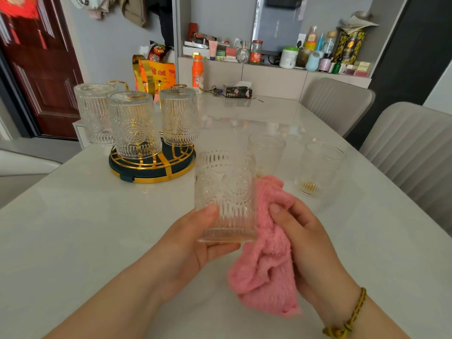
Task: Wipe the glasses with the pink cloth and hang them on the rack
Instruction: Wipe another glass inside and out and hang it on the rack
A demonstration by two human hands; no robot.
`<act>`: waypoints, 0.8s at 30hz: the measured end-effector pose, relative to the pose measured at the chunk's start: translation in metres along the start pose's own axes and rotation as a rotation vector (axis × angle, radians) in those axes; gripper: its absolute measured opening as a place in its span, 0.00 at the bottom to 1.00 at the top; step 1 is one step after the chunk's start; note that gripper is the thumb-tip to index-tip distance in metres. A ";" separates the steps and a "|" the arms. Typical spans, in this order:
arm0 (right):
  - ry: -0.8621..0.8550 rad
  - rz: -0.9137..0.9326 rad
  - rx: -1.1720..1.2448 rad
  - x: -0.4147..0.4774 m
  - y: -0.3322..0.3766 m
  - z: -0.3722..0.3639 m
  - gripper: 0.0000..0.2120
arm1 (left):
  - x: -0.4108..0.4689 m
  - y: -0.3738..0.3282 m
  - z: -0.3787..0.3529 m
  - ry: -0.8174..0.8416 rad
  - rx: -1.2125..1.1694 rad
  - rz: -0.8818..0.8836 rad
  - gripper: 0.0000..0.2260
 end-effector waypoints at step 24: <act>0.033 0.546 -0.479 -0.013 0.038 -0.014 0.08 | 0.003 0.000 0.011 -0.084 0.219 -0.067 0.45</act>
Point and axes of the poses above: each hand's wrist, its own x-axis towards the middle knuckle, its own z-axis out of the back of the hand, y = z × x, the point moved 8 cm from there along x, towards the middle knuckle, and after that the axes turned 2 degrees about -z, right-handed, at the moved point
